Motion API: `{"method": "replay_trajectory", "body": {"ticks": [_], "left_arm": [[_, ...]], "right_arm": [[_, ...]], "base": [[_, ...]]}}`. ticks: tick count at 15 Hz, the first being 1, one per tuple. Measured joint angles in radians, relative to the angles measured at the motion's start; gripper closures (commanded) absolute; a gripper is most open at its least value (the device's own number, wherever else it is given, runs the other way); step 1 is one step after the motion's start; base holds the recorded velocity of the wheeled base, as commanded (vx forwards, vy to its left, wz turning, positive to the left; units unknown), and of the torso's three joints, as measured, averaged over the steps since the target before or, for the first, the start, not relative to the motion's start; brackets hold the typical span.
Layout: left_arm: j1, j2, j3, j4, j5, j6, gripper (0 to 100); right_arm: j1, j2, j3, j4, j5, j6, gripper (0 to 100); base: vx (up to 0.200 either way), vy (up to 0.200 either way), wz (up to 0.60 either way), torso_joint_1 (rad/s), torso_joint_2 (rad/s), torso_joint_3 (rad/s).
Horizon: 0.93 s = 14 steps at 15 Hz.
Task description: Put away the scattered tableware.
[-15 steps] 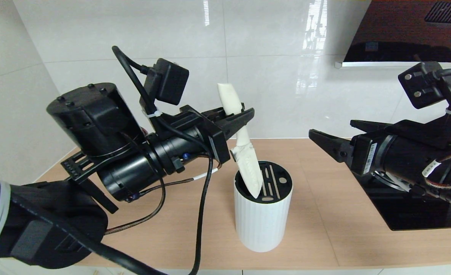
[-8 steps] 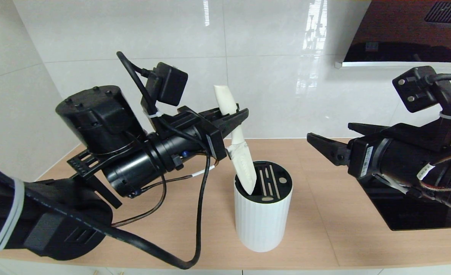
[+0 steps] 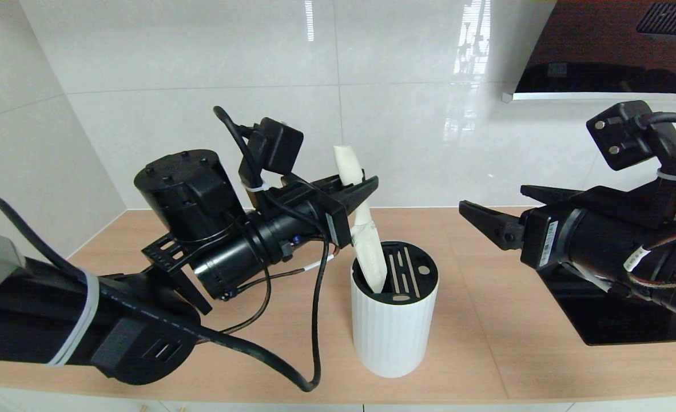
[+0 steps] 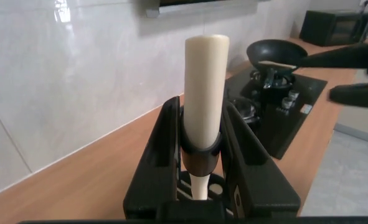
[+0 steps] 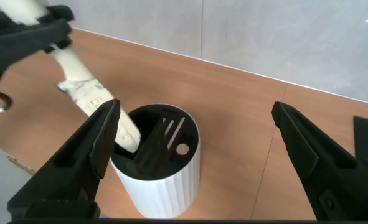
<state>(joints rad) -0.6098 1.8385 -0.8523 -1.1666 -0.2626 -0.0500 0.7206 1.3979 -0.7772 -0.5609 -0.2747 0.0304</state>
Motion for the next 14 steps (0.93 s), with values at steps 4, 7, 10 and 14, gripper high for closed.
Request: {"method": "replay_trajectory", "body": {"ticks": [4,7,10,14], "left_arm": [[-0.008,0.031,0.002,-0.003,0.000,0.000,100],[-0.010,0.055,0.004,-0.023,0.001,0.000,100],[-0.014,0.080,0.013,-0.033,0.004,0.000,100],[-0.035,0.117,0.018,-0.042,0.017,0.002,100]], "right_arm": [[0.000,0.000,0.001,0.000,0.000,0.000,0],[0.000,0.000,0.001,0.000,0.000,0.000,0],[0.000,0.000,0.004,0.000,0.001,0.000,0],[0.000,0.000,0.005,0.000,0.001,0.000,0]], "base": [[0.000,0.000,0.00,0.000,0.00,0.000],[0.000,0.000,0.00,0.000,0.00,0.000],[0.000,0.000,0.00,0.000,0.00,0.000],[0.000,0.000,0.00,0.000,0.00,0.000]]}}
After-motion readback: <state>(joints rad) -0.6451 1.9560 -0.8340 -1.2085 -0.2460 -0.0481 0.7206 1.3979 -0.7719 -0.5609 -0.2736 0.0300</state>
